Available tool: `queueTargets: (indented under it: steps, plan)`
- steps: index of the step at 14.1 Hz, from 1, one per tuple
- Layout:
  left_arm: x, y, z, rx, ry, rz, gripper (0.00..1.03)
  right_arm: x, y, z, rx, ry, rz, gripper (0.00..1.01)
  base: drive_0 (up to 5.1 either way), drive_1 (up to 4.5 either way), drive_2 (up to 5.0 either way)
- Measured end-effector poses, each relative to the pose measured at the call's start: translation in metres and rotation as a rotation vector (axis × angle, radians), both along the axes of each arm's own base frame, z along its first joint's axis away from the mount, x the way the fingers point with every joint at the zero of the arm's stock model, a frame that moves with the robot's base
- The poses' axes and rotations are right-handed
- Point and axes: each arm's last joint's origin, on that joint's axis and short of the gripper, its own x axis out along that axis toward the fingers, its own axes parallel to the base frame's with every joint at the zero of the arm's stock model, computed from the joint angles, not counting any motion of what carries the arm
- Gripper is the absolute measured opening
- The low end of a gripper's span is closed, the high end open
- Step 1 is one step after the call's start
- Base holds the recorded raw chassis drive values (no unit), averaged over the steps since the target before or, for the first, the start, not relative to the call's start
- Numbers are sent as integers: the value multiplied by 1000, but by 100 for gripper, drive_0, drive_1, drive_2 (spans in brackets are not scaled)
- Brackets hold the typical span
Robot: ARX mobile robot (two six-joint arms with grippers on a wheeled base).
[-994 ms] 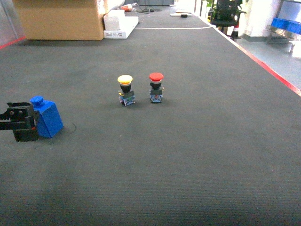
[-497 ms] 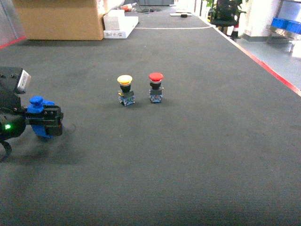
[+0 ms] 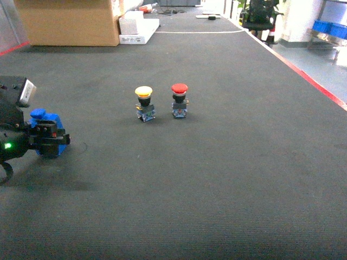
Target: Pick blue part to blue bin on bottom shelf
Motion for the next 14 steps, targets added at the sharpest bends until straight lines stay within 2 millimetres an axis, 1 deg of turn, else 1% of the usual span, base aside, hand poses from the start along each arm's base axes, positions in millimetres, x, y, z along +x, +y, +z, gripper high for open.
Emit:
queueTargets:
  steps: [2, 3, 4, 5, 6, 7, 8, 10, 11, 13, 14]
  plan:
    - [-19, -1, 15, -9, -33, 11, 43, 0, 0, 0, 0, 0, 0, 98, 0, 0, 0]
    - [-31, -2, 27, -14, -68, 17, 43, 0, 0, 0, 0, 0, 0, 98, 0, 0, 0]
    - [-47, -2, 44, -7, -101, 33, 43, 0, 0, 0, 0, 0, 0, 98, 0, 0, 0]
    - [-65, -4, 58, -11, -121, 41, 43, 0, 0, 0, 0, 0, 0, 98, 0, 0, 0]
    - [-89, -9, 76, -18, -145, 62, 43, 0, 0, 0, 0, 0, 0, 98, 0, 0, 0]
    - [-110, -15, 92, -6, -188, 79, 43, 0, 0, 0, 0, 0, 0, 98, 0, 0, 0]
    - [-138, -27, 103, 7, -216, 81, 43, 0, 0, 0, 0, 0, 0, 98, 0, 0, 0]
    - [-189, -44, 110, 10, -224, 90, 43, 0, 0, 0, 0, 0, 0, 98, 0, 0, 0]
    - [-210, -47, 113, 16, -239, 126, 43, 0, 0, 0, 0, 0, 0, 98, 0, 0, 0]
    - [-243, -49, 125, -3, -294, 171, 43, 0, 0, 0, 0, 0, 0, 98, 0, 0, 0]
    - [-258, -51, 126, -21, -298, 173, 43, 0, 0, 0, 0, 0, 0, 98, 0, 0, 0]
